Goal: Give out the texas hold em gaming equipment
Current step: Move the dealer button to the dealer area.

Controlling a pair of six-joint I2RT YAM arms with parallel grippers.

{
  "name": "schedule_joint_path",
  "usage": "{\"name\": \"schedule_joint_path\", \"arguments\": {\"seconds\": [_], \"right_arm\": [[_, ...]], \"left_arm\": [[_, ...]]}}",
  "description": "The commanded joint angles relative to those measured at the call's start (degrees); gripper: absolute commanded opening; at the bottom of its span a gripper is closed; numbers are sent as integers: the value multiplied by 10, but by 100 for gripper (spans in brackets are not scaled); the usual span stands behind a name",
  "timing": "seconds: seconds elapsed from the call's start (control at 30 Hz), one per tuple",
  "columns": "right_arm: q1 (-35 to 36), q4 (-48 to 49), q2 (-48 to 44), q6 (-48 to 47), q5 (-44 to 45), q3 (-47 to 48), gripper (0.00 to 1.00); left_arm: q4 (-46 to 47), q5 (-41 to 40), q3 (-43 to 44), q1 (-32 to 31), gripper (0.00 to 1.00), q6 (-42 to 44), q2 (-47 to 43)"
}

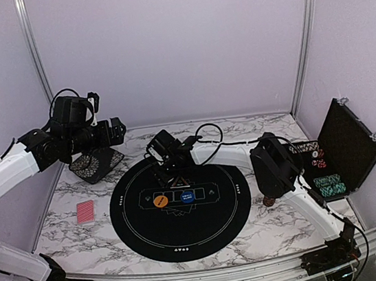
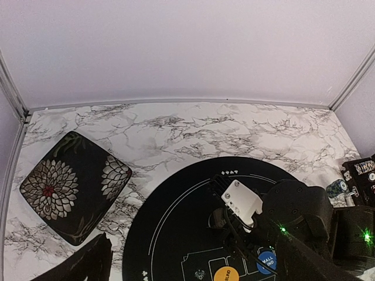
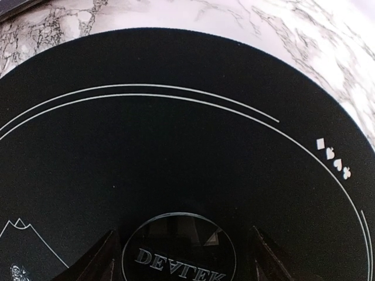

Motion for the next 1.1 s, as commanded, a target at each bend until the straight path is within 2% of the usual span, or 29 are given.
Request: {"name": "schedule_joint_path", "arguments": {"seconds": [0.0,0.27,0.67,0.87,1.07], "right_arm": [[5,-4,15,6,15,19,70],[-4,10,-14,45,-12,-29,66],[-17,-12,-10,82,-56,-20,66],[-17,-29,-10,81,-32,-15,72],[-9,-49,2,69,8,-2,72]], "left_arm": [[-14,-3,4,4,99,5,-5],[-14,0,4,6,99,3,-1],[-14,6,6,6,99,1,-1],[-14,9,2,6,99,-2,-2],[-14,9,4,7,99,-3,-1]]}}
